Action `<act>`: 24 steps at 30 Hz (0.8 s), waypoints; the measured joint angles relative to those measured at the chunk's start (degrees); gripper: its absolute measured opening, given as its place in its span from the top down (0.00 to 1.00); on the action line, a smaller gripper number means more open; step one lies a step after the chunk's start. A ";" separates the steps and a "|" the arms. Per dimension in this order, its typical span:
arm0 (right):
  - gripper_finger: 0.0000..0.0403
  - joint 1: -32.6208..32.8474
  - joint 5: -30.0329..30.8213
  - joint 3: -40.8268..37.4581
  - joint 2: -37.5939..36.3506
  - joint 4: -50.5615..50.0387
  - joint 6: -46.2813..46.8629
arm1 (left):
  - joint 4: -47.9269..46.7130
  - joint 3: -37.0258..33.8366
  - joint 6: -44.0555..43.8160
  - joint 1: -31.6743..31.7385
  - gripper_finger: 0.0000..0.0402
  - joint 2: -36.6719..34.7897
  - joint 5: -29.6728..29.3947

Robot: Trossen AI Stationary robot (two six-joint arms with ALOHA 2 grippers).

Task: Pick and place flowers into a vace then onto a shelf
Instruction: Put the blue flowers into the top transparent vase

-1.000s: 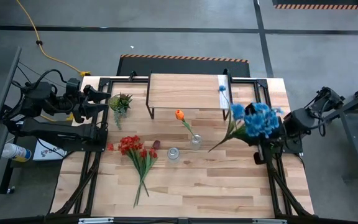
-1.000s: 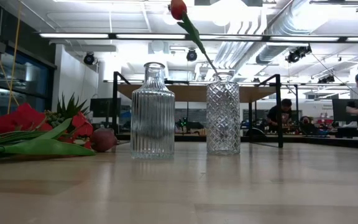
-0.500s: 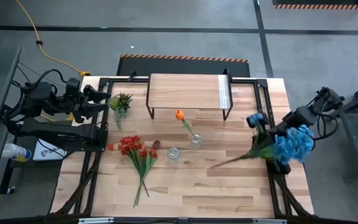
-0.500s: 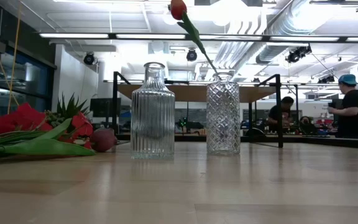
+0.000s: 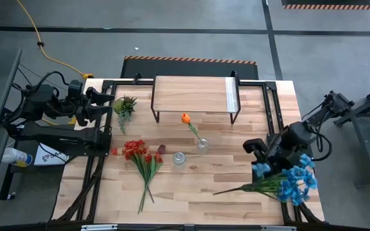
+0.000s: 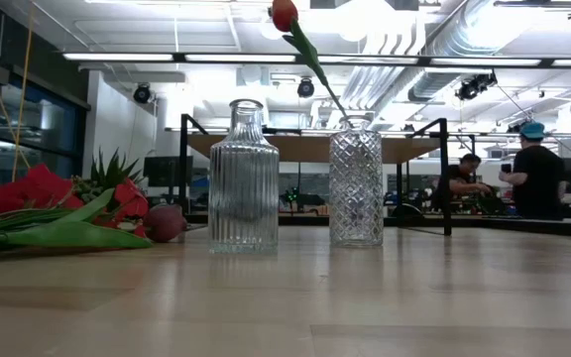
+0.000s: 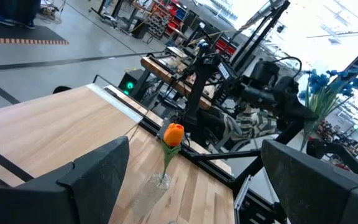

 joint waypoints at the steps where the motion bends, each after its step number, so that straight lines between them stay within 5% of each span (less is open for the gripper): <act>1: 0.99 0.00 -0.08 0.00 0.00 0.15 0.02 | 0.00 0.00 0.00 0.00 0.01 0.00 -0.02; 9: 0.99 0.02 4.99 0.00 0.00 2.32 0.80 | 0.00 0.00 0.09 0.00 0.01 0.00 -0.04; 24: 0.99 1.82 47.18 0.00 -0.18 0.21 12.78 | -1.44 0.00 0.09 0.00 0.01 0.00 -0.09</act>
